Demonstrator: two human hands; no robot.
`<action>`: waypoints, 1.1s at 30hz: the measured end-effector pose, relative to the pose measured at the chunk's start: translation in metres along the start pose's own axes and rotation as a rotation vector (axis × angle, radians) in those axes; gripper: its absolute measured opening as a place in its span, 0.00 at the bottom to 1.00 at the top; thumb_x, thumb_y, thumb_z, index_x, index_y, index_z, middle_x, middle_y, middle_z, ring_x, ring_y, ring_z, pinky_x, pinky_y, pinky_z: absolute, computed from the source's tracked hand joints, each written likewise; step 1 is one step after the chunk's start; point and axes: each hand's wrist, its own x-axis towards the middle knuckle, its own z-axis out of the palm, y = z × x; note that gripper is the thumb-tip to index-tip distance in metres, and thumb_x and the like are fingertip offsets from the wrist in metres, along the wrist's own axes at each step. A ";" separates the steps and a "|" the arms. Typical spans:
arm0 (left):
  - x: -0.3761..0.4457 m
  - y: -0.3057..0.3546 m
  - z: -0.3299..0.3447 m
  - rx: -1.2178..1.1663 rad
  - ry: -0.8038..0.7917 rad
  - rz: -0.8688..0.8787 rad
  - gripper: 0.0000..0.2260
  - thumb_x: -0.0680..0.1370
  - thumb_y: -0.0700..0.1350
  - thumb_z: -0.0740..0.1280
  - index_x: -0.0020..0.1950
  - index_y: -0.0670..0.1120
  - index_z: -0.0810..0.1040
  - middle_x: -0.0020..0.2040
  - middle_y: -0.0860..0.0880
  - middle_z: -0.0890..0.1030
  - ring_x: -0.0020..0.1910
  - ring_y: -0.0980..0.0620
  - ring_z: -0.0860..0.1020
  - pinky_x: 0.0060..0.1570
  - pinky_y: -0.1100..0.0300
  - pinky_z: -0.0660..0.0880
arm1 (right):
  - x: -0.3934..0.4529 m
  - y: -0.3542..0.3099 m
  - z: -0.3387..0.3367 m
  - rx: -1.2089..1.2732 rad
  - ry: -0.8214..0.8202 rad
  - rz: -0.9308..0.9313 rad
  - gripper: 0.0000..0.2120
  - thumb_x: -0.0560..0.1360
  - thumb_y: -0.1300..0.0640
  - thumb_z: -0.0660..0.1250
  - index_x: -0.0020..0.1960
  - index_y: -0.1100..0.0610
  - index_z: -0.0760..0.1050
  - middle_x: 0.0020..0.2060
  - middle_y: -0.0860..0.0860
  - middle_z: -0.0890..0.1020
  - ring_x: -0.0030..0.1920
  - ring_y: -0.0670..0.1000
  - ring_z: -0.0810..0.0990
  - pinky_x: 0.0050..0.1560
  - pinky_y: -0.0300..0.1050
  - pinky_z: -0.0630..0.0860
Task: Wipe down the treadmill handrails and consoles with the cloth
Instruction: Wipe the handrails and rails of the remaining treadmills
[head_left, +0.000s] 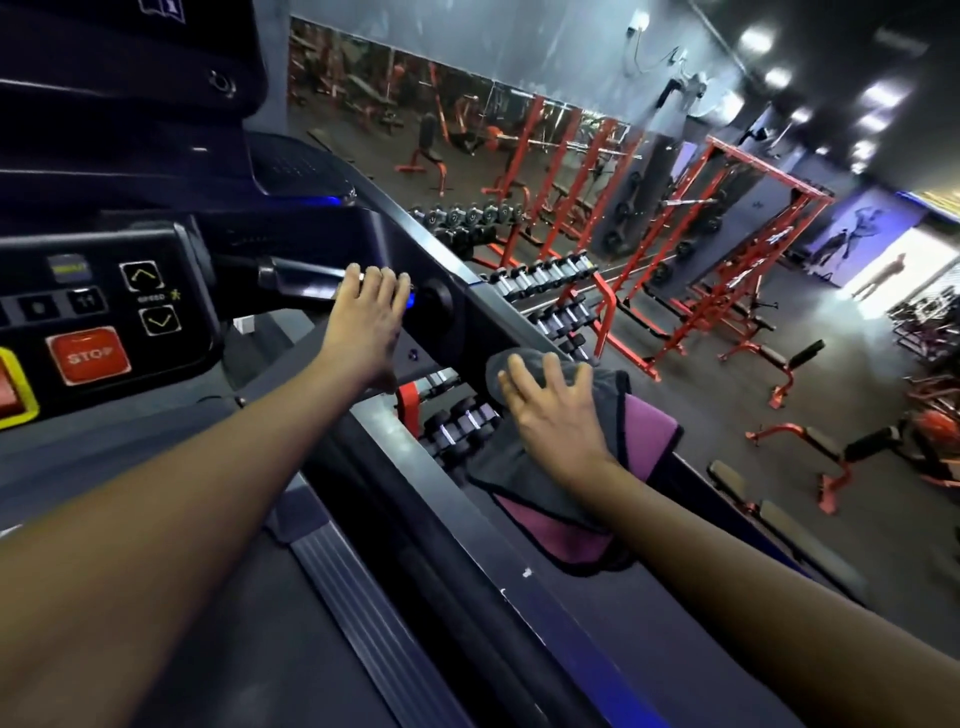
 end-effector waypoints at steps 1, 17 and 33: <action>0.001 0.001 0.003 0.004 0.025 -0.005 0.55 0.66 0.69 0.67 0.76 0.38 0.42 0.73 0.41 0.57 0.72 0.42 0.57 0.73 0.46 0.49 | 0.011 -0.004 -0.001 0.000 -0.004 0.001 0.22 0.62 0.50 0.74 0.55 0.52 0.81 0.57 0.51 0.79 0.53 0.59 0.67 0.46 0.54 0.73; 0.000 0.016 0.033 -0.014 0.283 -0.090 0.47 0.72 0.73 0.43 0.76 0.37 0.41 0.76 0.37 0.51 0.76 0.39 0.49 0.73 0.46 0.41 | 0.045 -0.014 -0.008 0.022 -0.171 -0.101 0.23 0.79 0.54 0.55 0.74 0.57 0.61 0.73 0.54 0.61 0.67 0.62 0.64 0.61 0.62 0.67; -0.001 0.014 0.028 -0.034 0.234 -0.056 0.52 0.68 0.76 0.44 0.75 0.36 0.41 0.76 0.36 0.52 0.75 0.39 0.50 0.74 0.45 0.44 | 0.050 -0.016 -0.008 -0.096 -0.161 -0.106 0.25 0.74 0.57 0.48 0.63 0.52 0.76 0.64 0.48 0.75 0.59 0.56 0.75 0.52 0.55 0.74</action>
